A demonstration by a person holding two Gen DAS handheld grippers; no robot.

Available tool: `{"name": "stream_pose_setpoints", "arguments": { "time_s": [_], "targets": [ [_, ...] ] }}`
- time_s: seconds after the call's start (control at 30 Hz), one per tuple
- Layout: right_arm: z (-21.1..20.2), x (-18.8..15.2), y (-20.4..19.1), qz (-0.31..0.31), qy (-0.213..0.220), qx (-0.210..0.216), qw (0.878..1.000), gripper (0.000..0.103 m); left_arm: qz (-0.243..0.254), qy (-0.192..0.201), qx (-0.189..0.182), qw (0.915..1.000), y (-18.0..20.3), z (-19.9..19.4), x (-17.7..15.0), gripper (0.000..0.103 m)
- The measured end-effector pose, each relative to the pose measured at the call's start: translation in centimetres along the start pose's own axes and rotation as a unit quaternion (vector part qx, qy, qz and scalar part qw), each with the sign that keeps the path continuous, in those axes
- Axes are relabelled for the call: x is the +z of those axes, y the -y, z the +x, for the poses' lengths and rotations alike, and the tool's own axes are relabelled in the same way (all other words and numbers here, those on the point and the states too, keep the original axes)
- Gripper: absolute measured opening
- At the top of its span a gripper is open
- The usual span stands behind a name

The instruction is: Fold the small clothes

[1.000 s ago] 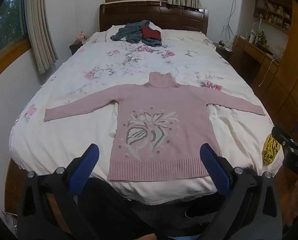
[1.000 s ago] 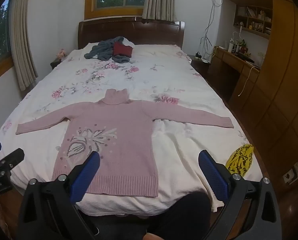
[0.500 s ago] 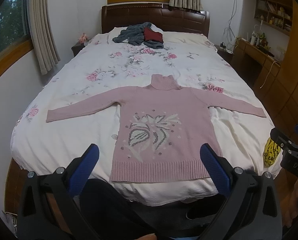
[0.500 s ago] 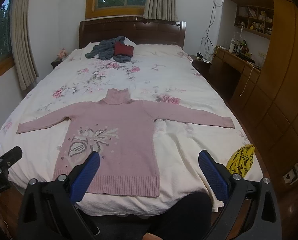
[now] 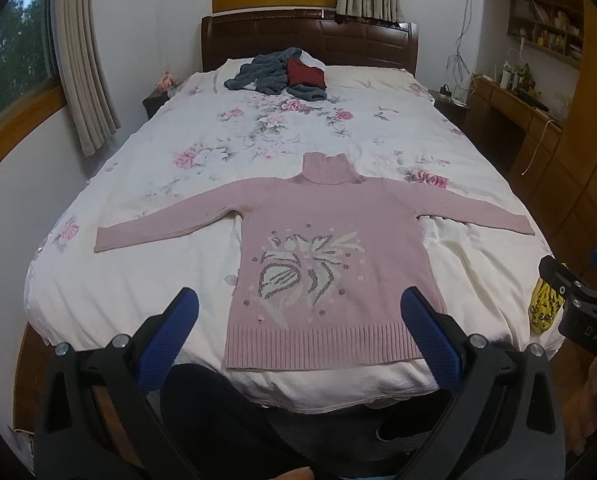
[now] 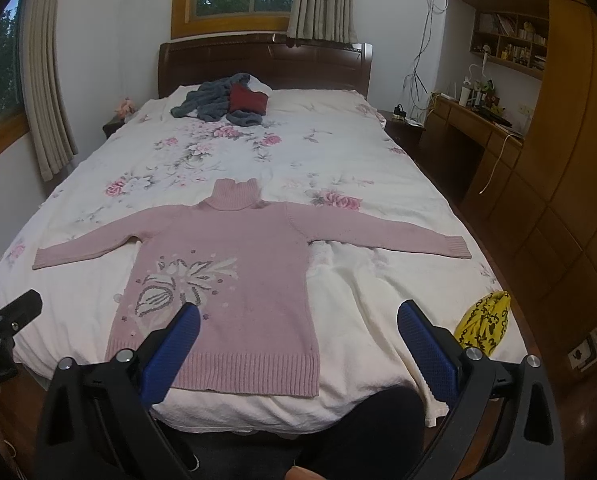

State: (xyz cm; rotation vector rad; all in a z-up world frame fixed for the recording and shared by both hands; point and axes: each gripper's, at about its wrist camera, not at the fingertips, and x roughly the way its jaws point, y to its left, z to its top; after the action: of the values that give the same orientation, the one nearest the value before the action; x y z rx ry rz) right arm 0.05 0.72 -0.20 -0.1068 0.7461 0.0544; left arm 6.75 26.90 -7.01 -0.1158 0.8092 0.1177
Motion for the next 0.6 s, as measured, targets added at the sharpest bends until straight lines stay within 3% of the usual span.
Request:
{"name": "stream_pose_setpoints", "arguments": {
  "time_s": [0.6],
  "targets": [
    [1.1, -0.1, 0.7, 0.006, -0.006, 0.0, 1.0, 0.099, 0.008, -0.004, 0.001, 1.0, 1.5, 0.1, -0.1, 0.1]
  ]
}}
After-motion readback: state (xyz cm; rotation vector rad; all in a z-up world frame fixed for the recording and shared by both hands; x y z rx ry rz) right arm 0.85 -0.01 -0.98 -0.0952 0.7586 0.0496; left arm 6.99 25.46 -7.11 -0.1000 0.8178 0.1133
